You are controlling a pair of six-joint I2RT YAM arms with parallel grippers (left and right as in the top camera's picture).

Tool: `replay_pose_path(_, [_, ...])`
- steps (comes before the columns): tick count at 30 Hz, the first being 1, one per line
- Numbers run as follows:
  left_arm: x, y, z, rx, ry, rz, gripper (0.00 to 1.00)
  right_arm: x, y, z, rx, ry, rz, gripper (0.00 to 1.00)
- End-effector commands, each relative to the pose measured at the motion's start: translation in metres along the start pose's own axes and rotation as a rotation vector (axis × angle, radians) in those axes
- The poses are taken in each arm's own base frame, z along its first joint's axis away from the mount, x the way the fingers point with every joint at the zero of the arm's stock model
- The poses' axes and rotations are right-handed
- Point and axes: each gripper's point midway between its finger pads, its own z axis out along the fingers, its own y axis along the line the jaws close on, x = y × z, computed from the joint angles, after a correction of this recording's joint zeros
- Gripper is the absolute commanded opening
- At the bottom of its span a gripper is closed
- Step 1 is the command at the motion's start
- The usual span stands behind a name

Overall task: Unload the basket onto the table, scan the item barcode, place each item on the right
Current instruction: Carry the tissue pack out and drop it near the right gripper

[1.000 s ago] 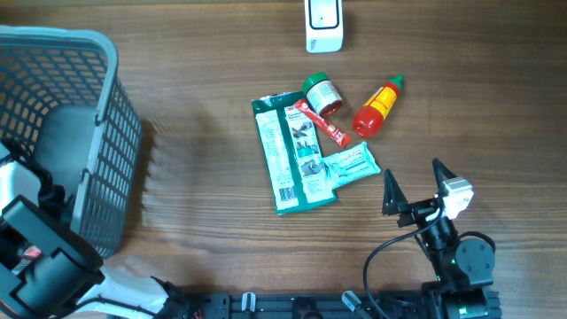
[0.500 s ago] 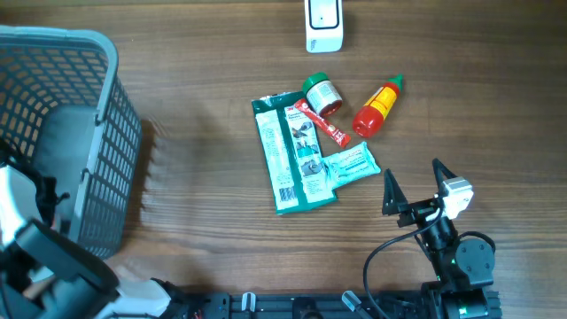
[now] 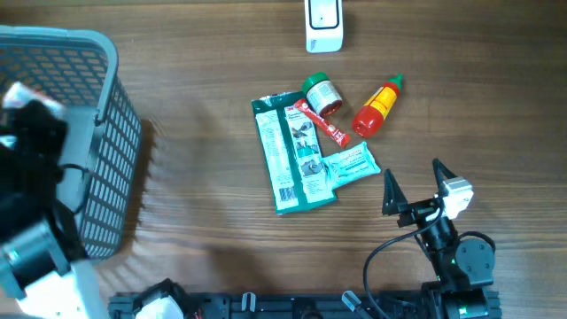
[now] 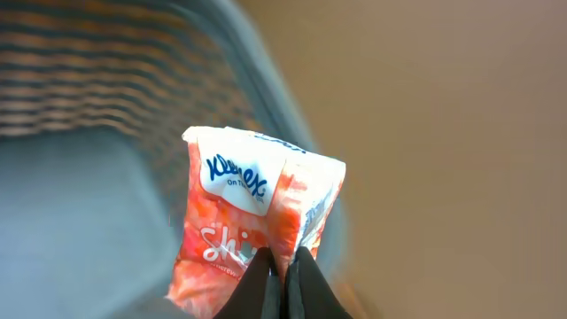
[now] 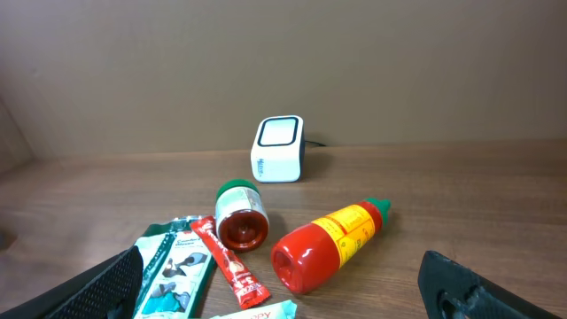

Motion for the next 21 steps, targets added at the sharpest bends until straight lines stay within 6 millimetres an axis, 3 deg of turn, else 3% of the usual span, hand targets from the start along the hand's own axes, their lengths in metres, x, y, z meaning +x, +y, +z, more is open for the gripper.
replay_pose_path(1, [0.046, -0.058, -0.026, 0.217, 0.135, 0.160, 0.04, -0.001, -0.001, 0.000, 0.007, -0.004, -0.013, 1.00])
replay_pose_path(4, [0.096, -0.079, -0.033, 0.297, 0.281, 0.285, 0.04, -0.001, -0.001, 0.000, 0.007, -0.004, -0.013, 1.00])
replay_pose_path(13, [0.245, -0.076, -0.020, 0.240, 0.701, 0.490, 0.04, -0.001, -0.001, 0.000, 0.007, -0.004, -0.013, 1.00])
replay_pose_path(14, [0.276, -0.078, -0.017, 0.239, 0.769, 0.536, 0.04, -0.001, -0.001, 0.000, 0.007, -0.004, -0.013, 1.00])
replay_pose_path(17, [0.334, -0.084, -0.013, 0.258, 0.874, 0.599, 0.04, -0.001, -0.001, 0.000, 0.007, -0.004, -0.013, 1.00])
replay_pose_path(19, [0.371, -0.087, -0.009, 0.250, 0.927, 0.583, 0.04, -0.001, -0.001, 0.000, 0.007, -0.004, -0.013, 0.99])
replay_pose_path(21, [0.411, -0.085, -0.006, 0.162, 0.995, 0.445, 0.04, -0.001, -0.001, 0.000, 0.007, -0.004, -0.013, 1.00])
